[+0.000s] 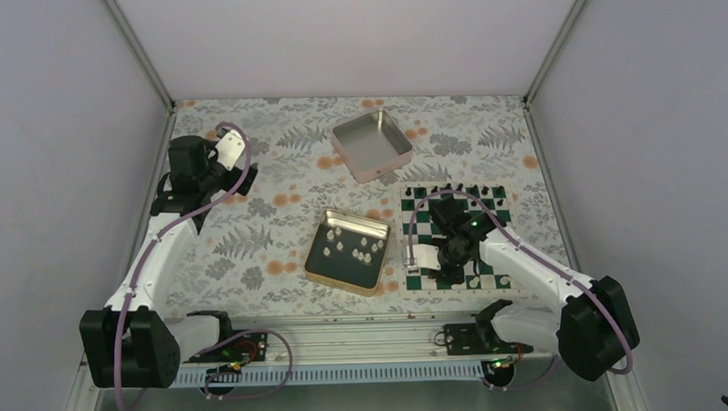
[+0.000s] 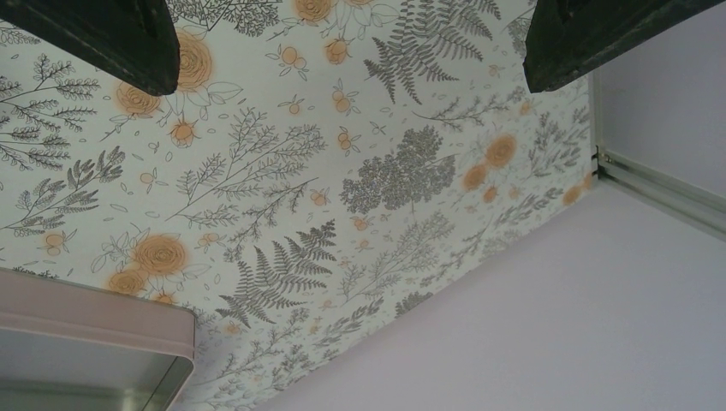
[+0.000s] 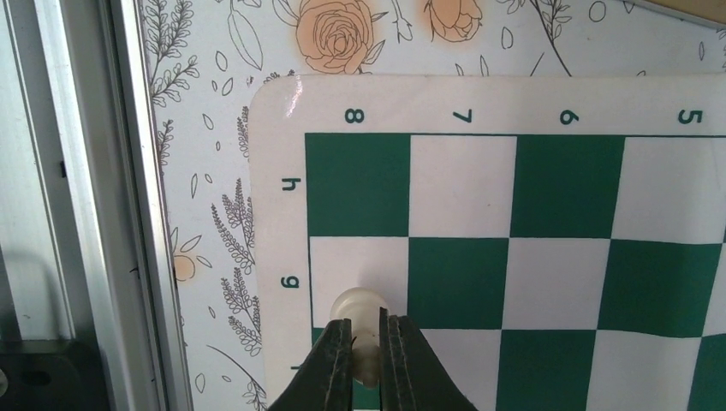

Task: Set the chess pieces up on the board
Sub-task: Place the chess piece on the chessboard.

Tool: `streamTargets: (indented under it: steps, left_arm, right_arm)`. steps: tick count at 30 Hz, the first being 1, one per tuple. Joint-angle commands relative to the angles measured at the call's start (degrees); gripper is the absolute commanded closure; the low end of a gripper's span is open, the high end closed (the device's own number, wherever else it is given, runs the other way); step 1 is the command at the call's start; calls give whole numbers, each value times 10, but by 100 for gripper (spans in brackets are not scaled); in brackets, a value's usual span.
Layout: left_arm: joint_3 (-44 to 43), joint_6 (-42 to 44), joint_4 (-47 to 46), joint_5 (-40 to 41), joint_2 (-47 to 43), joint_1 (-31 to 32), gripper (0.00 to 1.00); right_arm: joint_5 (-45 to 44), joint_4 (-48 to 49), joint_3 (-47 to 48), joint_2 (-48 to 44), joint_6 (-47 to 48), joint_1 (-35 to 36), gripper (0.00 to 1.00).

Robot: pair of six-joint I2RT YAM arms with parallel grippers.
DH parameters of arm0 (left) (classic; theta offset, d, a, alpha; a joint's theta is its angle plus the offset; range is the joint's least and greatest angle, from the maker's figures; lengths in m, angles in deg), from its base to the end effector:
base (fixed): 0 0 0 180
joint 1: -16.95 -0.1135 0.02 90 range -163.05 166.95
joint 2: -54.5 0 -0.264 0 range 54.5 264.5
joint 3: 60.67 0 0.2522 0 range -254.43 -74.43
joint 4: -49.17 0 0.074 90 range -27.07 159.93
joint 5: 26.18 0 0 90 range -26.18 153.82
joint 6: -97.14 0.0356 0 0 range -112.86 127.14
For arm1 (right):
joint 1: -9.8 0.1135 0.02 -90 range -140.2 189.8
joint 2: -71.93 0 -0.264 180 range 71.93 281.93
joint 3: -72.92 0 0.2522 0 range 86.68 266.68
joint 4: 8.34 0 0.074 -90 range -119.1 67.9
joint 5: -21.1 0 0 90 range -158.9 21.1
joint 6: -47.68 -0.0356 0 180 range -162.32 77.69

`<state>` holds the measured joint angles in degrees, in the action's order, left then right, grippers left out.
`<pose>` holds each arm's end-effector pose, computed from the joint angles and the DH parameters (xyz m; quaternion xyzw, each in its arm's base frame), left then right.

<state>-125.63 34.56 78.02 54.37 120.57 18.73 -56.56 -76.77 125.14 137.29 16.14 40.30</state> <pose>0.2593 -0.0139 0.2954 0.2574 0.8247 0.0411 0.5020 0.1439 0.0936 0.1885 -0.7004 0.7019 0.0864 0.0968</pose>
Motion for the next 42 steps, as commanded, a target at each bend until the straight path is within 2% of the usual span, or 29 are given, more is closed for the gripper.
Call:
streamTargets:
  steps: [1, 7, 14, 23, 42]
  left_arm:
    - [6, -5, -9, 6, 0, 2, 0]
    - [5, -4, -10, 6, 3, 1, 0]
    - [2, -4, -7, 4, 6, 2, 0]
    - [1, -5, -5, 3, 7, 2, 0]
    - [1, -2, -5, 6, 12, 2, 0]
  right_arm:
    - [-13, 4, -8, -7, -1, 7, 96]
    - [-34, -7, -22, -59, -5, -8, 96]
    - [-49, -22, -39, -69, -6, -19, 96]
    - [-43, -23, -49, -67, 17, -46, 96]
    - [-23, 13, -56, -34, 23, -47, 95]
